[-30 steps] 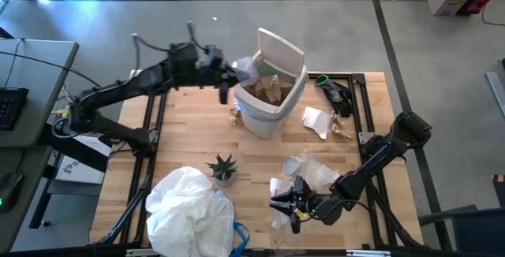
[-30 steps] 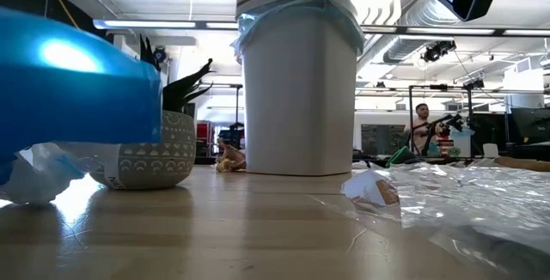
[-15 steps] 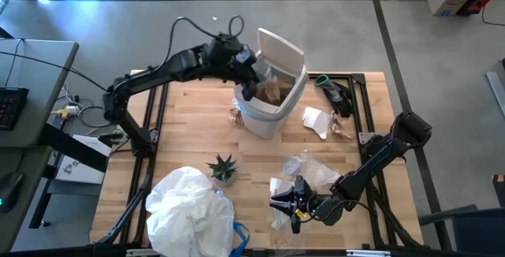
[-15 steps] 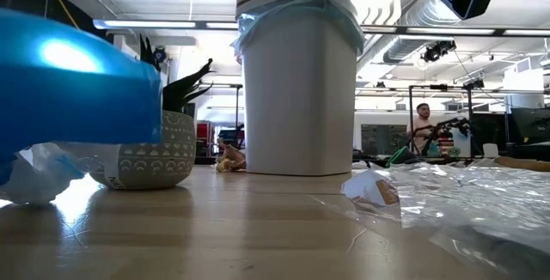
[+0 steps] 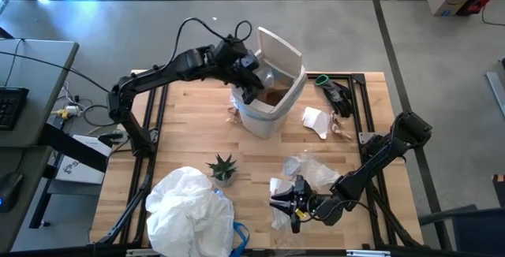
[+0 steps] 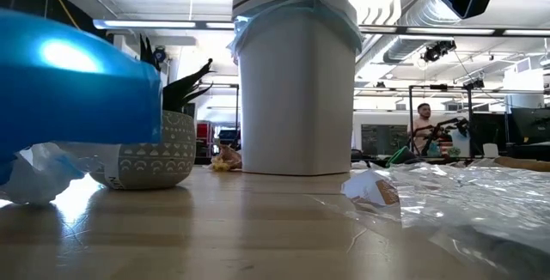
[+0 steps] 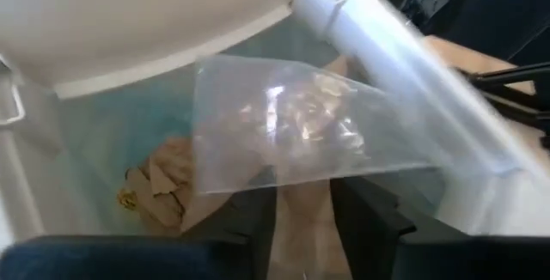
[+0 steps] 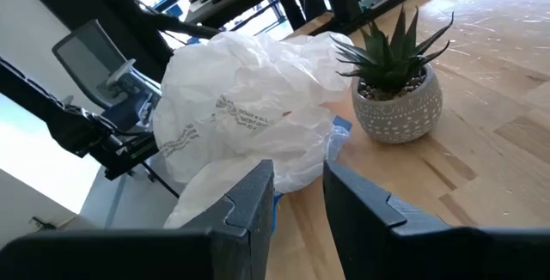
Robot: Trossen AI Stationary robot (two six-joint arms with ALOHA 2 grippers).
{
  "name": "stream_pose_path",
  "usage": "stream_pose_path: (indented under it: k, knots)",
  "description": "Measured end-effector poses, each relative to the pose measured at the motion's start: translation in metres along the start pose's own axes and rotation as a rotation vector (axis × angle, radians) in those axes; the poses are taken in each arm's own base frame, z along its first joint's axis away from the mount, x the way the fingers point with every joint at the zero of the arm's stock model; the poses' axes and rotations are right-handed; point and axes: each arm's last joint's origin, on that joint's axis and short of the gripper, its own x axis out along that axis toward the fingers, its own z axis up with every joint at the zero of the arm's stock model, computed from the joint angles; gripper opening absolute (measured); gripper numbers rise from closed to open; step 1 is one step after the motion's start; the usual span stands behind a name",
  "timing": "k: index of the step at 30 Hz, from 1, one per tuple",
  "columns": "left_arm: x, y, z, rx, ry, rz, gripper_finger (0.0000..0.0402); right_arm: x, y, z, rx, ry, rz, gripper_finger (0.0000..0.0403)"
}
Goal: Place trash/remove bag and relplace
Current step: Put the transparent plastic into the trash bin, then put the brown napkin into the trash bin
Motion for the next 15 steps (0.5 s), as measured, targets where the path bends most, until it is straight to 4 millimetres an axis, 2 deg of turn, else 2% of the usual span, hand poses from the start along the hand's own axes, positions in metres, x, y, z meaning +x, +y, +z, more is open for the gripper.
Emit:
stream_pose_path:
  k: [7, 11, 15]
  knots:
    - [-0.026, -0.005, 0.007, 0.029, -0.086, -0.014, 0.0145, 0.0, 0.0, 0.0, -0.003, -0.002, -0.002, 0.009]
    - [-0.049, -0.008, 0.009, 0.037, -0.127, -0.021, 0.015, 0.0, 0.0, 0.0, -0.016, -0.007, -0.007, 0.009]
    - [-0.074, -0.012, -0.001, 0.038, -0.06, -0.058, 0.0149, 0.0, 0.0, 0.001, -0.013, -0.011, -0.004, 0.009]
